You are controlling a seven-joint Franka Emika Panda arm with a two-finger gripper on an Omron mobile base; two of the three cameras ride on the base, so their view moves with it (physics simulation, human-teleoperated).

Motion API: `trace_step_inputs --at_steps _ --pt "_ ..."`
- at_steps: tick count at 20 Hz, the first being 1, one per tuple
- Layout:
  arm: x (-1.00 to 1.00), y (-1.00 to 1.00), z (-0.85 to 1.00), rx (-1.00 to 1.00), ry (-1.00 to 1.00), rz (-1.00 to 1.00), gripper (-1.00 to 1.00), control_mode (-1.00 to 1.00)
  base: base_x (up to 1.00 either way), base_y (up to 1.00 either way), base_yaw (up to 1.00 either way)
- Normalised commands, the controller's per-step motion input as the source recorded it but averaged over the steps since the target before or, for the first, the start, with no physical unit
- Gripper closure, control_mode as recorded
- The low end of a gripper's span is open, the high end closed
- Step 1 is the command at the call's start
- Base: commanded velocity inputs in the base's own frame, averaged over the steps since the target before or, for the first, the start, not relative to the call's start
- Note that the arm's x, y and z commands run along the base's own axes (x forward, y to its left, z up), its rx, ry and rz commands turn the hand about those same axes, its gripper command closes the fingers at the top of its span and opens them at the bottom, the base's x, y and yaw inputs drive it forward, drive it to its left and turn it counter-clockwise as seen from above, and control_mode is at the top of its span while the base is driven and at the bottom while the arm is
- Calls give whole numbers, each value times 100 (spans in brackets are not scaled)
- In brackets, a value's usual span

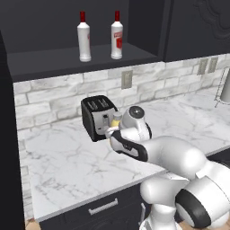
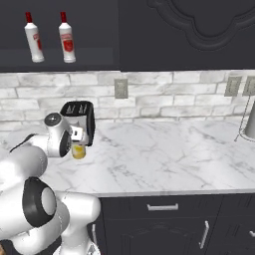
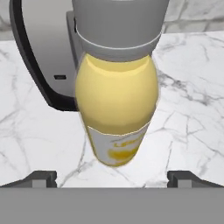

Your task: Sort all alcoholic drinks to one cabinet, and non-alcoholic drinks to the other.

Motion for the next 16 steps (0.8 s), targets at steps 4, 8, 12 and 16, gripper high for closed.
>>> trace_step_inputs --at_steps 4,8,12,16 --pt "21 0 -11 0 0 0 -100 -100 0 0 0" --pt "23 3 -14 0 0 0 -100 -100 0 0 0" --pt "24 3 -18 0 0 0 -100 -100 0 0 0" --pt "25 4 -20 0 0 0 -100 -100 0 0 0"
